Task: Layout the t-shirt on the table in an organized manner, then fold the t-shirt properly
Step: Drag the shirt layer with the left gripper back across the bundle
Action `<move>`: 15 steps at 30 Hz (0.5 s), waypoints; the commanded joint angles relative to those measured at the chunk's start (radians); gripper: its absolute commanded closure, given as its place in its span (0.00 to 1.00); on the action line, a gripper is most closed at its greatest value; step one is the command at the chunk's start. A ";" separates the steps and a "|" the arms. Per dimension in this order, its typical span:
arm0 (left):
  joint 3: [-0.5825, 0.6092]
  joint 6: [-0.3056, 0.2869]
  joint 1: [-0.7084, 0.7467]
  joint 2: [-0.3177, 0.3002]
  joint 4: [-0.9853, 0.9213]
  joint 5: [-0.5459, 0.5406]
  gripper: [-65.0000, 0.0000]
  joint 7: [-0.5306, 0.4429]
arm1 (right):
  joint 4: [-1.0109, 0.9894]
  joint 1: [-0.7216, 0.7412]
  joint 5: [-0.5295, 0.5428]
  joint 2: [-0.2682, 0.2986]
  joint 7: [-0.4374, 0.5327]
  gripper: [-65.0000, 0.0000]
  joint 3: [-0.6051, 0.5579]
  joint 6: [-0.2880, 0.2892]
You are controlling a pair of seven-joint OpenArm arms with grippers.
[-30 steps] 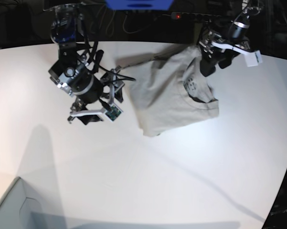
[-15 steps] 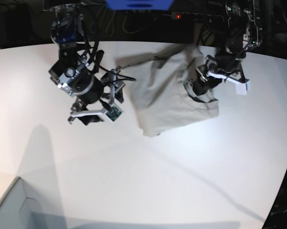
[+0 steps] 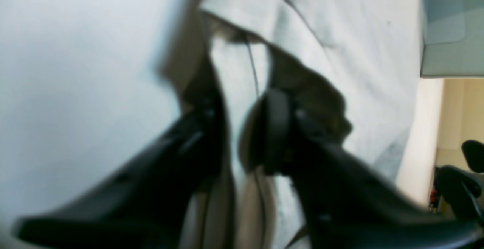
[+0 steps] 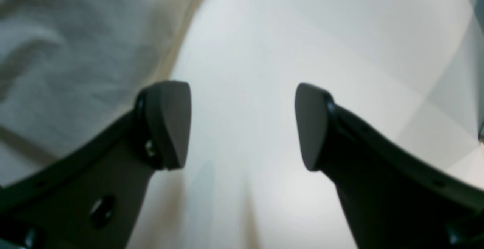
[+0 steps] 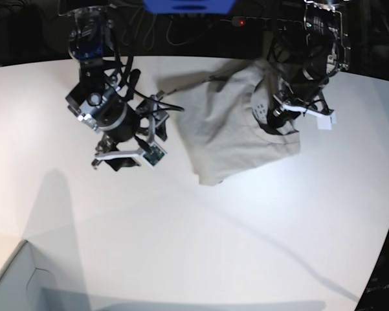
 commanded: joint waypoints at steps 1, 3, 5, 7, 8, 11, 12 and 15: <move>0.002 0.031 -0.006 -0.003 -0.008 0.034 0.90 0.042 | 0.020 0.013 0.005 -0.001 0.021 0.33 0.000 -0.001; 0.003 0.032 -0.020 -0.006 -0.031 0.043 1.00 0.044 | 0.020 0.014 0.005 -0.001 0.021 0.33 0.000 -0.001; 0.026 0.032 -0.048 -0.009 -0.056 0.071 0.98 0.044 | 0.021 0.014 0.003 0.010 0.021 0.33 0.002 -0.001; 0.060 0.032 -0.074 -0.021 -0.085 0.107 0.99 0.044 | 0.021 0.014 0.003 0.019 0.021 0.33 0.002 -0.001; 0.077 0.031 -0.091 -0.031 -0.097 0.118 1.00 0.044 | 0.021 0.014 0.003 0.019 0.020 0.33 0.002 -0.001; 0.172 0.031 -0.158 -0.041 -0.131 0.164 1.00 0.038 | 0.026 0.013 0.003 0.034 0.021 0.33 0.028 -0.001; 0.208 0.031 -0.181 -0.051 -0.143 0.183 1.00 0.034 | 0.028 0.013 0.003 0.037 0.021 0.33 0.039 -0.001; 0.349 0.031 -0.299 -0.066 -0.191 0.264 1.00 0.038 | 0.029 0.013 0.003 0.040 0.021 0.33 0.079 -0.001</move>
